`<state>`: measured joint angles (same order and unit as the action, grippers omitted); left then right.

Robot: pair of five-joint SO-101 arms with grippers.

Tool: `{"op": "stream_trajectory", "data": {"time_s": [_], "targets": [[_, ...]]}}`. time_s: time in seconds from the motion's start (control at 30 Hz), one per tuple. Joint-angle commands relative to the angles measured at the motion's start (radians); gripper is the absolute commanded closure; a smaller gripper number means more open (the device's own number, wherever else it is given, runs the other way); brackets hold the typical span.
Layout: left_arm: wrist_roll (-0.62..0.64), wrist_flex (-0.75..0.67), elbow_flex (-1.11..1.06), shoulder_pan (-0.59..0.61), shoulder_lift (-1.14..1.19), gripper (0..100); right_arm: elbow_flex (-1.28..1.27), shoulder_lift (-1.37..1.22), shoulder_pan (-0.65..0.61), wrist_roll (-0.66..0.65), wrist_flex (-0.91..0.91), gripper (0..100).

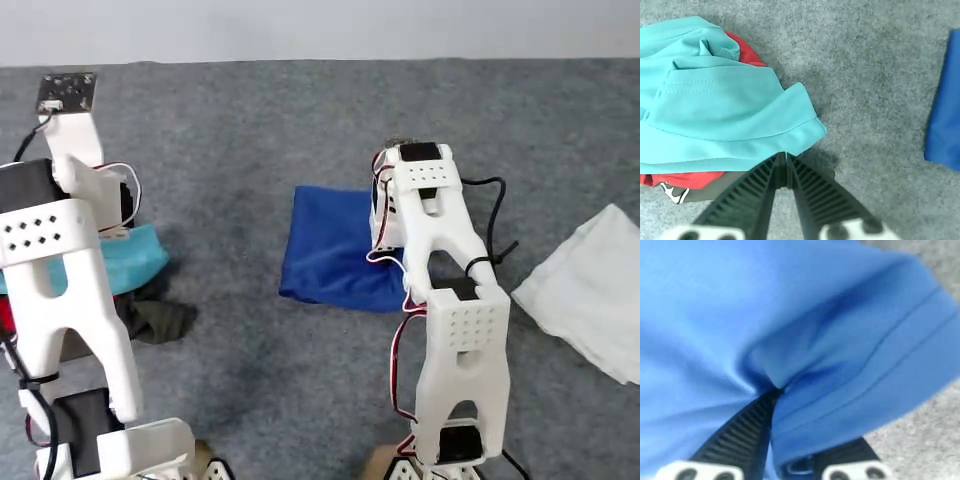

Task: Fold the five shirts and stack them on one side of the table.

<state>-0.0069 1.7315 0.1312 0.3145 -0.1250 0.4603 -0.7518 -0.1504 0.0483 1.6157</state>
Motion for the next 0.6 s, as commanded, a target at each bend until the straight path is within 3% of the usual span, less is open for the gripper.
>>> {"op": "stream_trajectory", "data": {"time_s": [0.0,0.1,0.33,0.57], "targets": [[-0.008,0.023,0.002,0.005,-0.048,99,0.046,0.005,0.039,-0.104,0.093,98.7],[-0.008,0.023,0.002,0.005,-0.048,99,0.127,0.005,0.091,-0.245,0.151,98.7],[-0.008,0.023,0.002,0.006,-0.048,99,0.285,-0.007,0.189,-0.799,0.156,98.8],[-0.008,0.023,0.002,0.006,-0.048,99,0.316,-0.007,0.22,-1.18,0.019,98.8]]}}
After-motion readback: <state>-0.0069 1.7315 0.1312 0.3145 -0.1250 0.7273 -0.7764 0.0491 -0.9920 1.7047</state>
